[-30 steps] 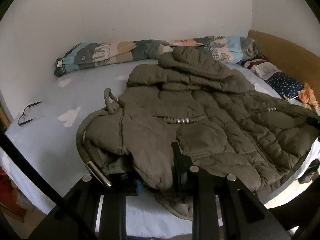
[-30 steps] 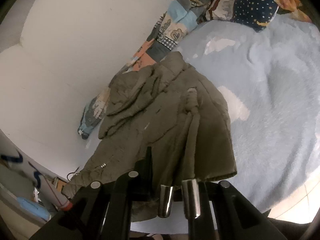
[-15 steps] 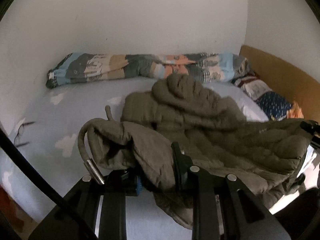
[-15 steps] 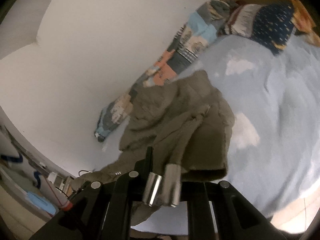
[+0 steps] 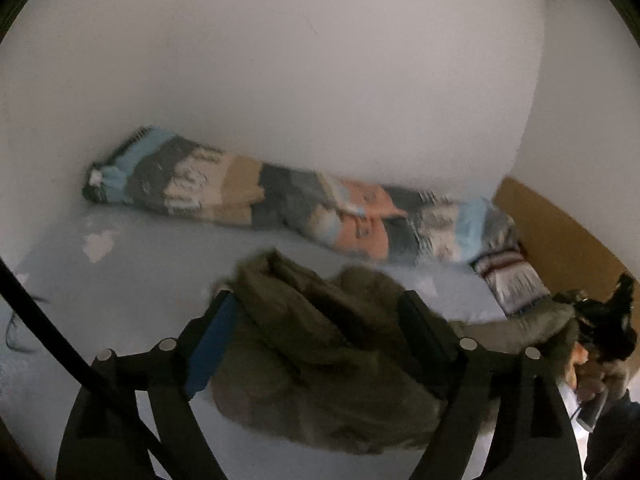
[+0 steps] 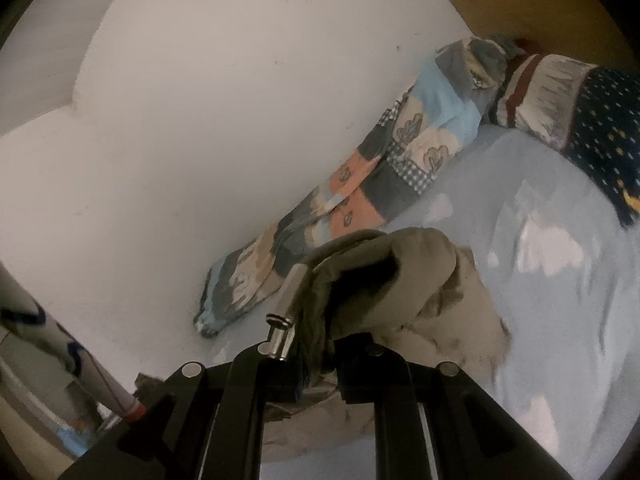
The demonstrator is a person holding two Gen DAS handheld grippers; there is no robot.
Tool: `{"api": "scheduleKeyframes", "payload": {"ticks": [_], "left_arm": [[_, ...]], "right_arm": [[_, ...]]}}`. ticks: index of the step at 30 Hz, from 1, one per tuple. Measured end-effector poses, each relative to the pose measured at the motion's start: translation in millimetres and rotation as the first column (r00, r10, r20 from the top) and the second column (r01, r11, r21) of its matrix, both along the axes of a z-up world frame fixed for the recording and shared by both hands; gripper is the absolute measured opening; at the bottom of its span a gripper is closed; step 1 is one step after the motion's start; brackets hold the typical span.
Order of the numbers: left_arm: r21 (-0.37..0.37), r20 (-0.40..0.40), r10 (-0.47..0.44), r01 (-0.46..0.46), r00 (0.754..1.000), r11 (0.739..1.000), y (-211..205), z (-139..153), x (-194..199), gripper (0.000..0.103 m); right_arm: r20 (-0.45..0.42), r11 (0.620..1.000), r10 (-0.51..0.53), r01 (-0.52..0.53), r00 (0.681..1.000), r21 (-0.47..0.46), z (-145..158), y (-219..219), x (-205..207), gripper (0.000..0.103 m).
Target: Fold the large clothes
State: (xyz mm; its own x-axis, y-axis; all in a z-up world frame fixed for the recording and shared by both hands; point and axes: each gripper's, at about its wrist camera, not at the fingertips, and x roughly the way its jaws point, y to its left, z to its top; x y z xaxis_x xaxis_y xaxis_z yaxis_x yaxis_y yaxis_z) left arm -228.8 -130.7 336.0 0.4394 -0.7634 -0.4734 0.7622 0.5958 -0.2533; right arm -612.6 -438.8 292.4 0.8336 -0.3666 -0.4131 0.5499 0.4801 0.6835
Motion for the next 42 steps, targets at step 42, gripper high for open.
{"api": "scheduleKeyframes", "payload": {"ticks": [42], "left_arm": [[0.409,-0.142,-0.081,0.133,0.987,0.903,-250,-247,67,0.101]], "right_arm": [[-0.545,0.986,0.114,-0.164,0.83,-0.043,-181,-116,180,0.048]]}}
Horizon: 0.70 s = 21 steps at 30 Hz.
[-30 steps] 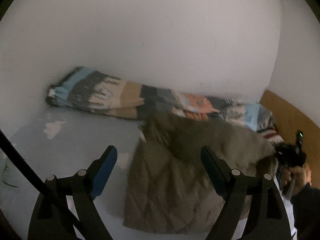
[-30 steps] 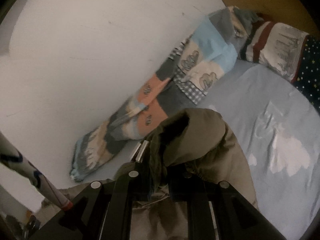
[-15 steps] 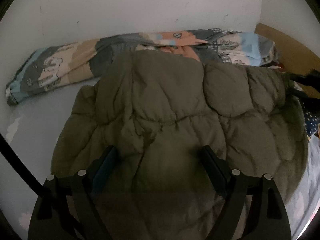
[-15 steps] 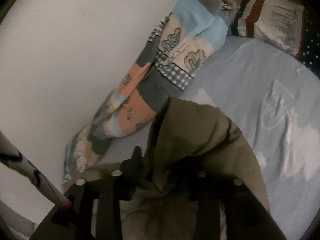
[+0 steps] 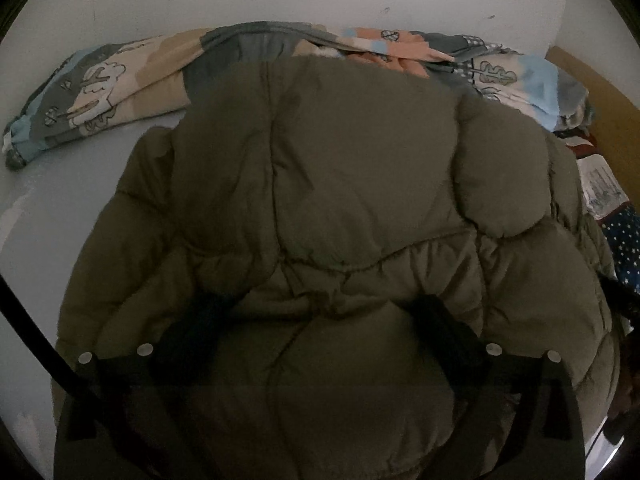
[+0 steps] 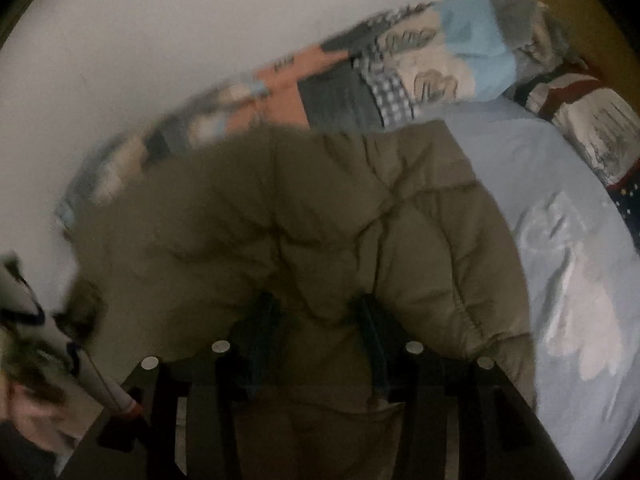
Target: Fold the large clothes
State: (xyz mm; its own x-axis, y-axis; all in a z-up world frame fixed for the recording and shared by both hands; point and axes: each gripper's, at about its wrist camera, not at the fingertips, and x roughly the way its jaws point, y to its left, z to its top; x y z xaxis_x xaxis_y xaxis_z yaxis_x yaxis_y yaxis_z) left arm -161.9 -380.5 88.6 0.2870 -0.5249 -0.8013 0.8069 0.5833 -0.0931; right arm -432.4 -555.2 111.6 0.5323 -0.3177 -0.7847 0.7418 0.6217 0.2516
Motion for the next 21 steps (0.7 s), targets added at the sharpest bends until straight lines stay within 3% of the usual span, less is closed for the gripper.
{"api": "scheduleKeyframes", "payload": {"ticks": [5,8,11,13,15,18,21], "left_arm": [[0.03,0.026,0.029,-0.03,0.999,0.999,-14,-12,1,0.103],[0.055,0.021,0.059,-0.06,0.998,0.997,-9,-5,-3,0.103],[-0.01,-0.032,0.083,-0.083,0.996,0.996,24,21,-17,0.102],[-0.078,-0.032,0.08,-0.082,0.996,0.994,55,42,-36,0.102],[-0.099,-0.019,0.093,-0.094,0.996,0.991,78,56,-54,0.102],[-0.112,-0.035,0.118,-0.121,0.992,0.986,110,70,-81,0.102],[-0.12,-0.031,0.145,-0.148,0.989,0.982,137,76,-107,0.102]], "right_arm": [[-0.06,1.0,-0.02,0.02,0.998,0.007,-30,-13,11,0.047],[-0.077,0.998,-0.039,0.042,0.996,0.039,-35,-21,13,0.047],[-0.092,0.996,-0.068,0.072,0.993,0.044,-21,-15,7,0.047],[-0.04,0.991,-0.108,0.111,0.993,0.075,-2,-3,-10,0.048],[0.088,0.99,-0.108,0.099,0.99,0.1,22,19,-34,0.048],[0.128,0.991,-0.12,0.11,0.984,0.081,44,57,-60,0.049],[0.178,0.984,-0.134,0.109,0.975,0.142,48,97,-81,0.048]]}}
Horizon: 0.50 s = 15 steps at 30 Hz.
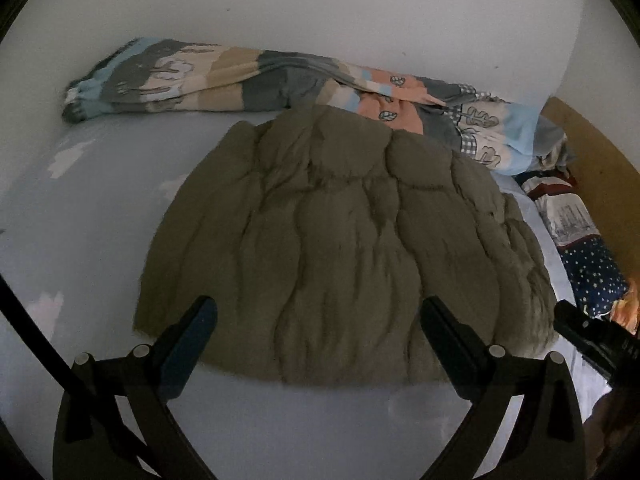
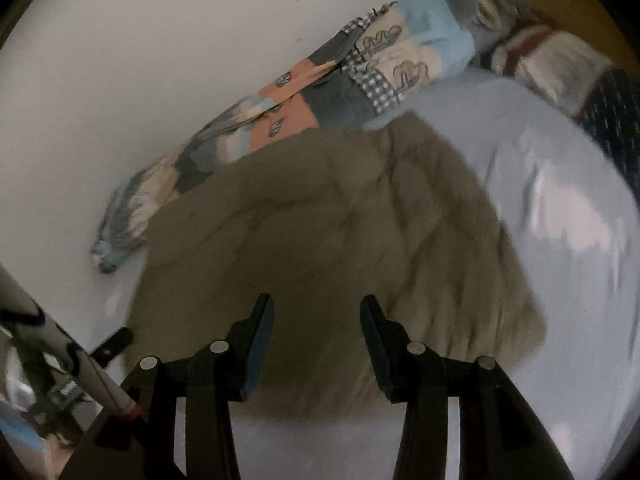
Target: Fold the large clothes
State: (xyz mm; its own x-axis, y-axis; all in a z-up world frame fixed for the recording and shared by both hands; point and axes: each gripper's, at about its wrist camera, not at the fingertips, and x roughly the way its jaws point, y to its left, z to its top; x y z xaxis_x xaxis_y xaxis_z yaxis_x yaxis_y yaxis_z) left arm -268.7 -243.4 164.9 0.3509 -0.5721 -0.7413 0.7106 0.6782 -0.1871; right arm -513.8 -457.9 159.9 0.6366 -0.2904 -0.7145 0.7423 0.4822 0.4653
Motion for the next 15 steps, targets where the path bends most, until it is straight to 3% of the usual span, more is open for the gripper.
{"api": "scheduleKeyframes", "payload": {"ticks": [4,11,15], "left_arm": [[0.025,0.067,0.018,-0.019,0.998,1.0,13,-8,-19,0.102],[0.08,0.15,0.028,-0.04,0.988,0.996,-5,-32,2,0.102],[0.126,0.166,0.03,-0.052,0.986,0.991,-22,-47,24,0.102]], "right_arm": [[0.012,1.0,0.01,-0.01,1.0,-0.008,2,41,0,0.033],[-0.089,0.98,0.066,-0.081,0.994,-0.18,-5,62,34,0.032],[-0.129,0.974,0.053,-0.08,0.99,-0.21,-19,47,53,0.032]]}}
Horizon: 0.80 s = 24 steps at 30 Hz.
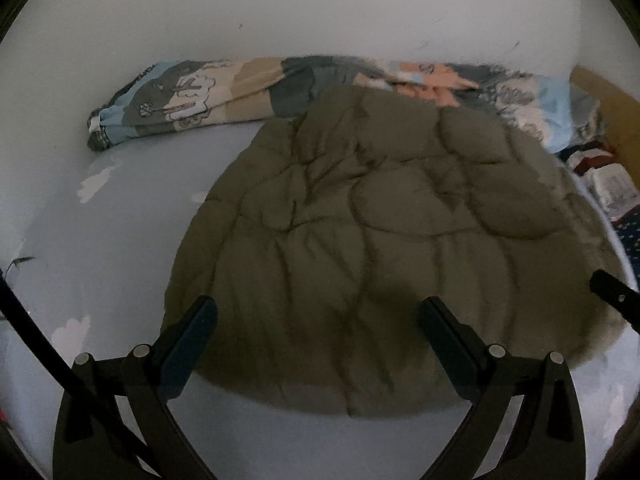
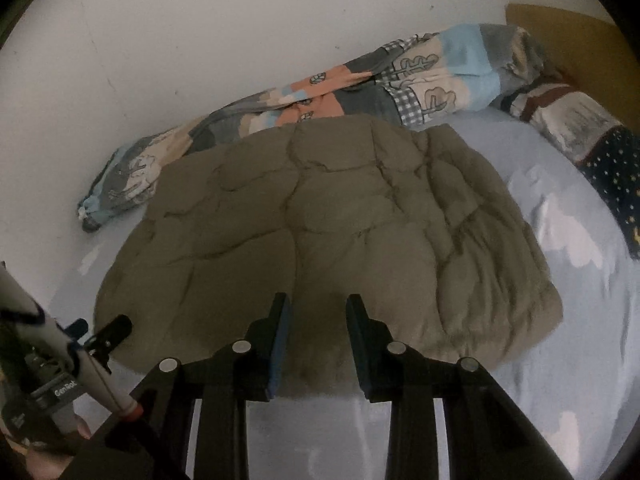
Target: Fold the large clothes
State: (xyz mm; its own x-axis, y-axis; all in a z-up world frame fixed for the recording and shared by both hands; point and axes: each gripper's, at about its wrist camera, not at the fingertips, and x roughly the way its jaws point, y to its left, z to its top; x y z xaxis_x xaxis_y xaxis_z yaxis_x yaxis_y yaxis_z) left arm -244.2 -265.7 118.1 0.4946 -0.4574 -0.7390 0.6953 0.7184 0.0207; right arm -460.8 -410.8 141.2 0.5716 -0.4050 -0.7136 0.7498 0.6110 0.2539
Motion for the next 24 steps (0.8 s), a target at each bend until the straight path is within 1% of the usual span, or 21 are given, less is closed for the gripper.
{"api": "scheduleKeyframes", "payload": {"ticks": [1,2,4,9,13,16,18,19,22,23,24], "left_arm": [[0.028,-0.025,-0.004,0.004,1.0,1.0,-4,-10,8,0.102],[0.037,-0.06,-0.004,0.006,0.998,0.999,-6,-18,13,0.102],[0.036,-0.113,0.005,-0.001,0.994,0.999,-7,-27,21,0.103],[0.1,-0.097,-0.004,0.014,0.995,0.995,-18,-33,21,0.103],[0.098,-0.107,-0.005,0.016,0.994,0.995,-18,-33,22,0.103],[0.078,-0.13,-0.005,0.015,0.991,0.997,-12,-22,22,0.103],[0.029,-0.153,-0.003,0.008,0.988,1.0,-5,-9,25,0.103],[-0.001,-0.157,0.007,-0.007,0.988,1.0,2,-1,26,0.103],[-0.054,-0.137,0.052,-0.06,0.989,0.997,20,16,33,0.103],[-0.052,-0.133,0.072,-0.08,0.988,0.995,25,17,38,0.103],[-0.043,-0.134,0.085,-0.092,0.987,0.995,27,15,41,0.103]], "right_arm": [[0.004,1.0,-0.002,0.002,1.0,0.007,-4,-5,5,0.032],[-0.003,1.0,-0.001,0.001,1.0,0.012,-8,-9,9,0.032],[-0.053,1.0,0.006,-0.006,0.999,0.007,-19,-12,21,0.032],[-0.154,1.0,0.02,-0.017,0.988,0.023,-49,-19,42,0.032],[-0.181,0.999,0.013,-0.007,0.983,0.034,-58,-23,48,0.033],[-0.166,0.998,0.021,-0.011,0.986,0.057,-57,-28,45,0.033],[-0.134,0.998,0.016,-0.008,0.991,0.066,-53,-30,39,0.033],[-0.108,0.996,0.009,0.0,0.994,0.086,-48,-31,34,0.033],[-0.018,0.991,-0.006,0.008,1.0,0.132,-30,-34,18,0.038],[0.019,0.992,-0.031,0.028,0.999,0.124,-20,-35,7,0.039],[0.031,0.993,-0.051,0.047,0.998,0.111,-14,-37,0,0.04]]}}
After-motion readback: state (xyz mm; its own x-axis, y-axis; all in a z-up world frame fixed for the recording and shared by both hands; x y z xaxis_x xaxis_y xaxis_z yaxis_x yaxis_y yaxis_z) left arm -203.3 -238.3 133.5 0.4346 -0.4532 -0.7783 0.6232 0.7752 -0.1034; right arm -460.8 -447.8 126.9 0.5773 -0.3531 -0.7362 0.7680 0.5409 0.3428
